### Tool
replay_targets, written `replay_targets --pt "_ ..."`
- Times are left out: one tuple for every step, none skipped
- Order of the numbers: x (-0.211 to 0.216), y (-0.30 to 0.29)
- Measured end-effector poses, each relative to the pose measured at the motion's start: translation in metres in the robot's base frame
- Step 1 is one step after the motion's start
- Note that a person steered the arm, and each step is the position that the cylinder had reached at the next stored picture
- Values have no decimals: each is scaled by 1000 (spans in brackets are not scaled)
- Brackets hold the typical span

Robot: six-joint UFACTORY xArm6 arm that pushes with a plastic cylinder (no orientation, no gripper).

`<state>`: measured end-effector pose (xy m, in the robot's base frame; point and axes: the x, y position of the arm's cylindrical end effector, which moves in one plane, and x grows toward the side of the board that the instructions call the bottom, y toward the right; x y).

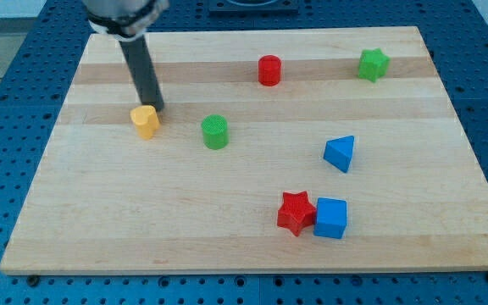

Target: Push the red circle slightly to the top

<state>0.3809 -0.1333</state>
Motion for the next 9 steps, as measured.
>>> replay_targets --pt "-4 75" --pt "-13 105" --pt "-43 112" --pt "-52 124" --pt "-63 132" --pt "-74 142" --pt "-74 148" --pt "-71 151" --pt "-46 155"
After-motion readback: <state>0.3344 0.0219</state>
